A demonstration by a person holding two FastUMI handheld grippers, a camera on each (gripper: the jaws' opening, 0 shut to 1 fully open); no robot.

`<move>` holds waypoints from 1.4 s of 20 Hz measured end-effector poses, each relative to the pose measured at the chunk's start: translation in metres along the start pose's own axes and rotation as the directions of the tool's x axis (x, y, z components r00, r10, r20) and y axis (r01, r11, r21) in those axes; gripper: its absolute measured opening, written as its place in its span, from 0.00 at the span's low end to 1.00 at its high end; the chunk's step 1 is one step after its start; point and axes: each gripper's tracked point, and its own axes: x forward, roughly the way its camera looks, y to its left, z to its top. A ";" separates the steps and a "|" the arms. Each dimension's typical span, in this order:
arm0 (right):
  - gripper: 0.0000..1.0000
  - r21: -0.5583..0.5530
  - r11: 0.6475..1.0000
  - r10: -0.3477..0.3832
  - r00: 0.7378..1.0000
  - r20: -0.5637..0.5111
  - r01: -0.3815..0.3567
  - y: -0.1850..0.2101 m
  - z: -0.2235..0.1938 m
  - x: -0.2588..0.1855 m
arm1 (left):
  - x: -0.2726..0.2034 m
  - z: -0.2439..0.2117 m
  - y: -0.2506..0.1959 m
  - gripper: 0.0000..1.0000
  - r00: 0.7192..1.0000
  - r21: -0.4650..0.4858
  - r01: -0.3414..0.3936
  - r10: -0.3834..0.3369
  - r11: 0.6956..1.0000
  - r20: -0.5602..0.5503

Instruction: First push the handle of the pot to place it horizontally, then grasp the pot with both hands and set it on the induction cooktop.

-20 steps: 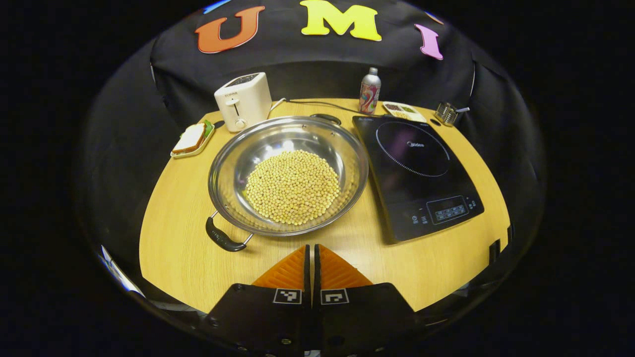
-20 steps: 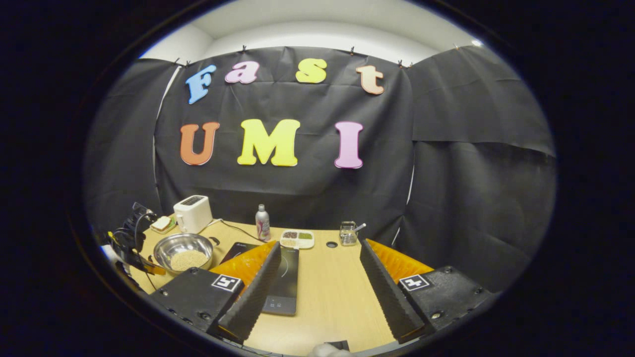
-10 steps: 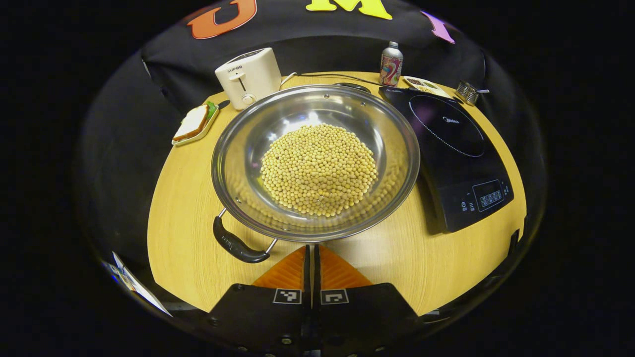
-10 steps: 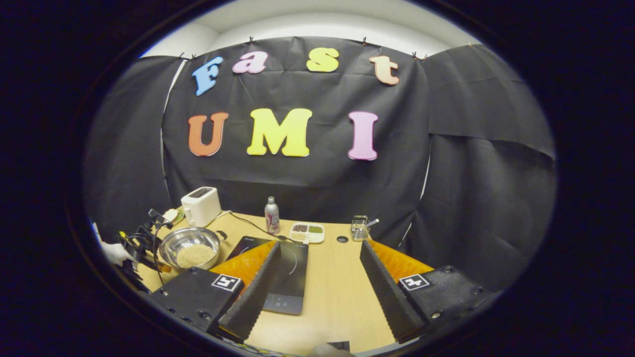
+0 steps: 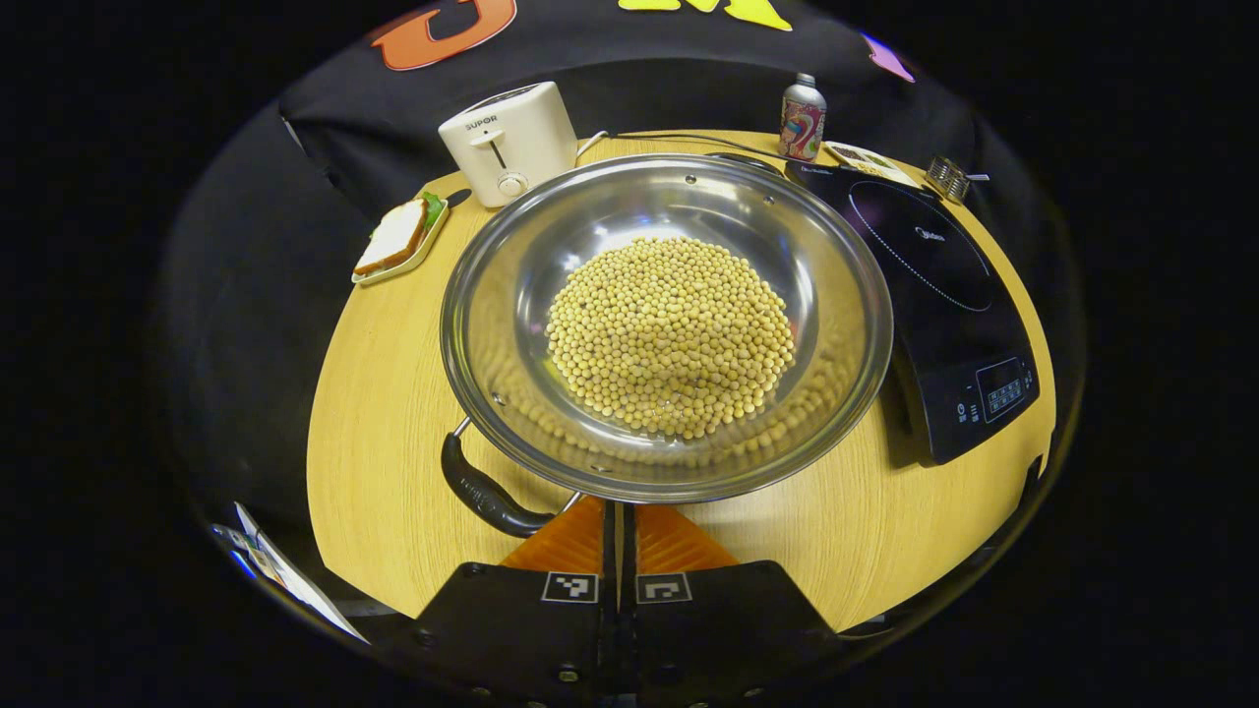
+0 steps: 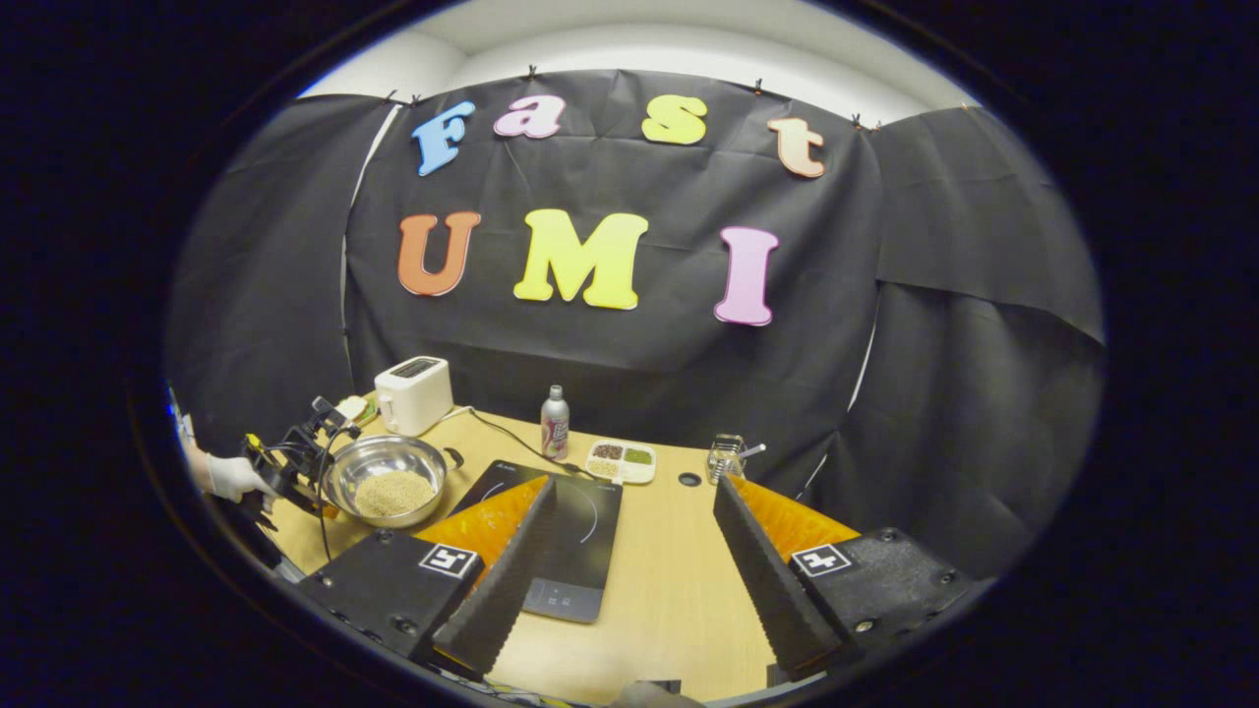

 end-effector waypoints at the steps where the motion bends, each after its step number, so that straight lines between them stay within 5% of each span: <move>1: 1.00 -0.004 1.000 -0.003 1.000 0.000 0.003 -0.001 0.001 0.001 | 0.001 0.000 0.002 0.10 1.000 0.000 -0.002 0.002 1.000 0.001; 2: 1.00 -0.005 1.000 -0.009 1.000 0.001 0.009 -0.004 0.000 0.001 | 0.002 0.001 0.004 0.00 1.000 0.002 -0.005 0.005 1.000 0.001; 4: 1.00 -0.003 1.000 -0.013 1.000 -0.001 0.013 -0.005 -0.001 -0.001 | 0.004 0.003 0.009 0.10 1.000 0.003 -0.016 0.016 1.000 0.001; 5: 1.00 -0.003 1.000 -0.016 1.000 -0.002 0.016 -0.005 0.000 -0.002 | 0.003 0.002 0.012 0.00 1.000 0.001 -0.021 0.021 1.000 0.002; 6: 1.00 -0.005 1.000 -0.016 1.000 -0.001 0.016 -0.004 -0.001 -0.003 | 0.003 0.003 0.014 0.10 1.000 -0.002 -0.023 0.023 1.000 0.002; 8: 1.00 -0.008 1.000 -0.018 1.000 -0.002 0.018 -0.002 -0.001 -0.003 | 0.006 0.004 0.018 0.10 1.000 -0.009 -0.028 0.028 1.000 -0.002; 9: 0.98 -0.009 1.000 -0.021 1.000 -0.002 0.021 -0.002 -0.001 -0.004 | 0.007 0.003 0.021 0.00 1.000 -0.010 -0.029 0.029 1.000 -0.003; 11: 1.00 -0.009 1.000 -0.027 1.000 -0.009 0.027 -0.002 -0.005 -0.004 | 0.011 0.005 0.030 0.00 0.999 -0.003 -0.040 0.040 0.999 -0.003; 12: 1.00 -0.006 1.000 -0.026 1.000 -0.012 0.026 0.000 -0.008 -0.005 | 0.012 0.006 0.033 0.10 0.999 -0.001 -0.046 0.046 0.999 -0.002; 14: 0.98 -0.001 0.999 -0.032 0.999 -0.009 0.032 0.000 -0.008 -0.007 | 0.015 0.009 0.041 0.00 0.999 -0.005 -0.054 0.054 0.999 0.001; 17: 1.00 -0.002 0.999 -0.042 0.999 -0.005 0.042 0.001 -0.008 -0.010 | 0.021 0.017 0.055 0.00 0.998 -0.022 -0.065 0.065 0.998 0.003; 18: 0.97 -0.002 0.999 -0.046 0.999 -0.006 0.046 0.001 -0.010 -0.012 | 0.022 0.018 0.059 0.10 0.997 -0.021 -0.073 0.073 0.997 0.003; 20: 0.98 -0.001 0.999 -0.053 0.999 -0.005 0.053 0.000 -0.010 -0.013 | 0.026 0.023 0.070 0.00 0.996 -0.027 -0.088 0.088 0.996 0.010; 28: 1.00 -0.010 0.997 -0.079 0.997 -0.007 0.078 0.001 -0.010 -0.017 | 0.033 0.036 0.099 0.00 0.995 -0.094 -0.099 0.101 0.991 0.012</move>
